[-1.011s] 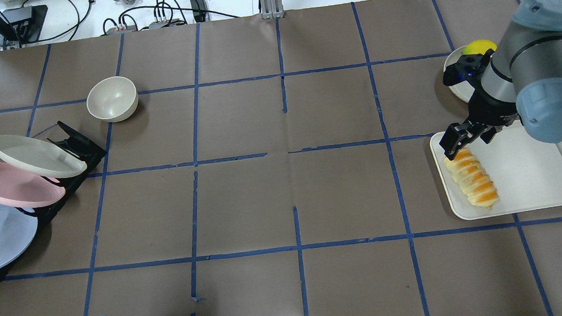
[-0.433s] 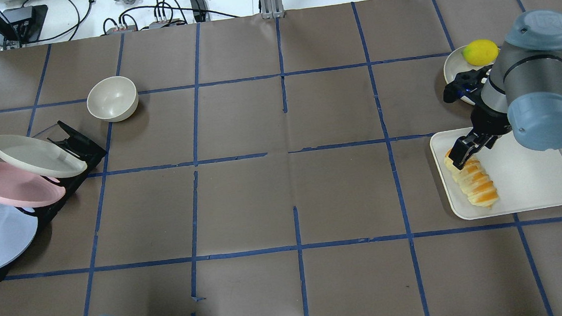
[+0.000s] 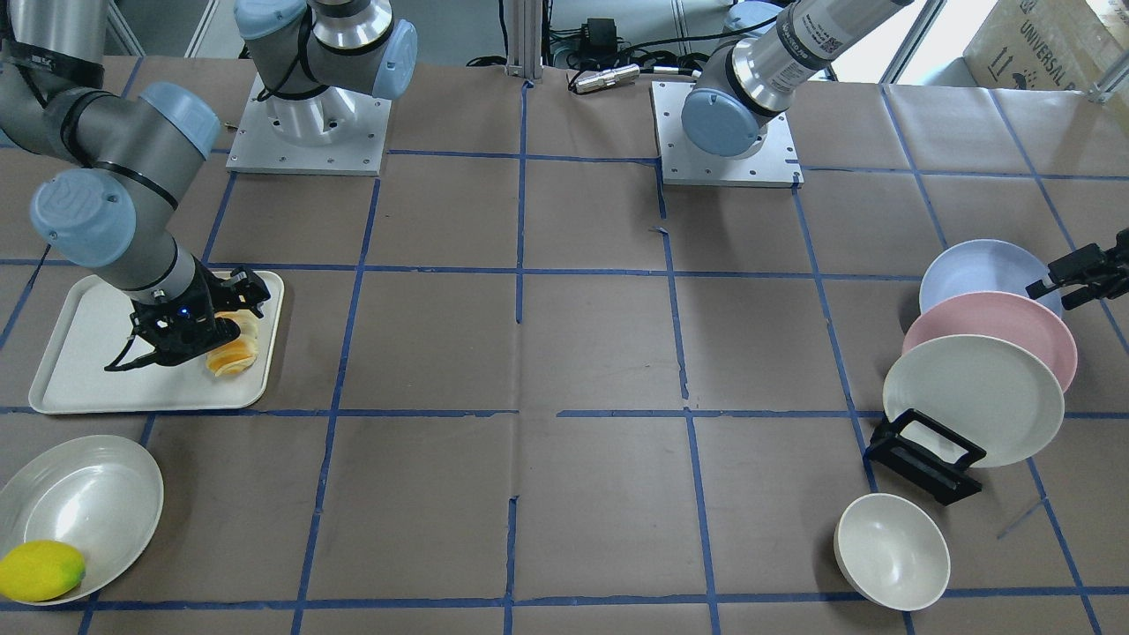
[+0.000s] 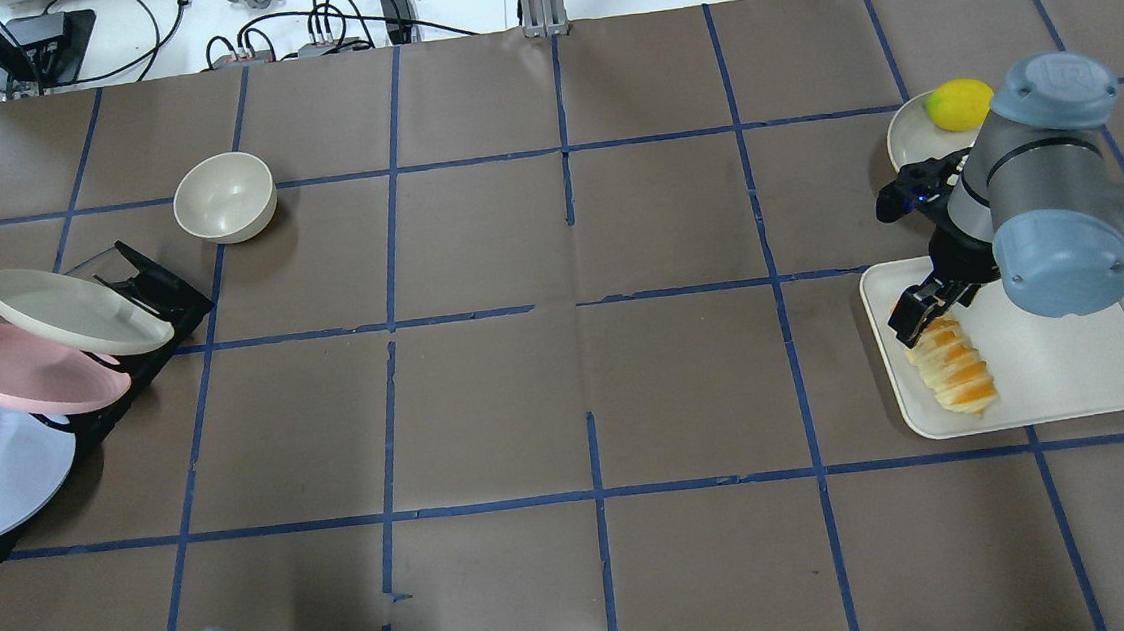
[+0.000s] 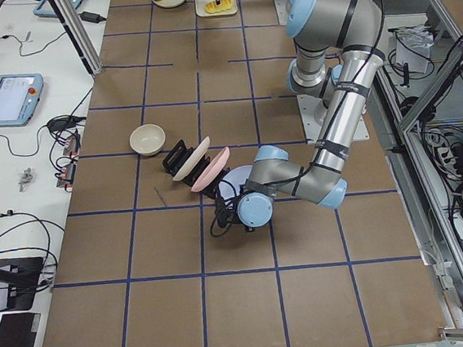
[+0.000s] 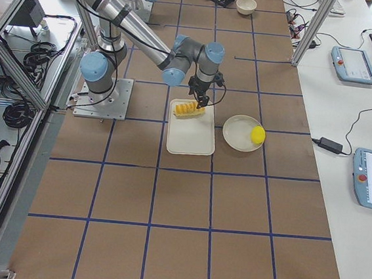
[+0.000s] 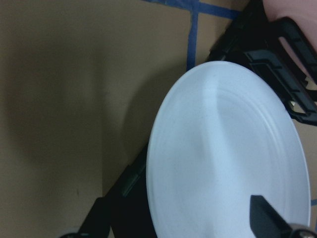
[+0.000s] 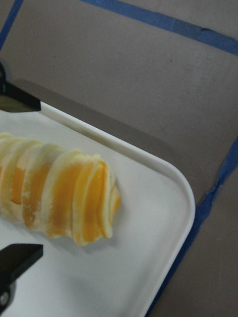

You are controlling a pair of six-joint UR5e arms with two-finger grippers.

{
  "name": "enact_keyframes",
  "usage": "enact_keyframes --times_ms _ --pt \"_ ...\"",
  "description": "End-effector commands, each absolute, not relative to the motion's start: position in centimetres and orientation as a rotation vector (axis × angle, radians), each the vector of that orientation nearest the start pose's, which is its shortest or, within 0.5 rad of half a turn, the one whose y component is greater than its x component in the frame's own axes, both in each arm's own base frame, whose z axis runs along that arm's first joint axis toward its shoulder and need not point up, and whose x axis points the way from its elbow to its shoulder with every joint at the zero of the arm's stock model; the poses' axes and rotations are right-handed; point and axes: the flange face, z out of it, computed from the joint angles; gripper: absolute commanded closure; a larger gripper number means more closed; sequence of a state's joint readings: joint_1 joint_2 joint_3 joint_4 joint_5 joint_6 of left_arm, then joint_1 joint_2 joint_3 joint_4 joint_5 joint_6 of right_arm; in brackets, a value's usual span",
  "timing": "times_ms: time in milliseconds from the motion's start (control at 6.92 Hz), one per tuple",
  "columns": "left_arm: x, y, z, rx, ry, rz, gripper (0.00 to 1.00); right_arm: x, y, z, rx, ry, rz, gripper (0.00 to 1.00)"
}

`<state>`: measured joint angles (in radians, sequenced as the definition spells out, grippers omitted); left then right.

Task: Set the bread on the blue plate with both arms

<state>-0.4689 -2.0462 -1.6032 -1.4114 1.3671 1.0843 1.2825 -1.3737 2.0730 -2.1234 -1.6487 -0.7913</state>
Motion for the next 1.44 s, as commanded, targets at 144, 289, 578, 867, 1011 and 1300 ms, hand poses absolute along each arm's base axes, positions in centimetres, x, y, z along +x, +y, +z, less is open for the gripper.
enact_keyframes --times_ms 144,289,578,867,1011,1300 --pt "45.5 -41.8 21.5 -0.068 3.554 -0.03 0.59 -2.1 -48.7 20.5 -0.769 3.063 0.27 0.05" --pt "45.4 -41.7 21.4 -0.073 3.559 -0.032 0.85 -2.4 -48.8 20.3 -0.746 3.078 0.269 0.05" --pt "45.6 -41.8 23.5 -0.067 3.524 -0.065 1.0 -2.5 -48.9 18.8 -0.686 3.105 0.275 0.05" --pt "45.4 -41.5 27.5 -0.06 3.489 -0.076 1.0 -2.3 -48.2 18.1 -0.644 3.117 0.26 0.05" --pt "44.5 -40.9 30.1 -0.062 3.493 -0.06 1.0 -2.3 -48.2 18.0 -0.642 3.117 0.265 0.05" --pt "42.6 -39.6 33.9 -0.079 3.52 -0.036 1.0 -2.3 -48.3 18.1 -0.6 3.131 0.258 0.5"
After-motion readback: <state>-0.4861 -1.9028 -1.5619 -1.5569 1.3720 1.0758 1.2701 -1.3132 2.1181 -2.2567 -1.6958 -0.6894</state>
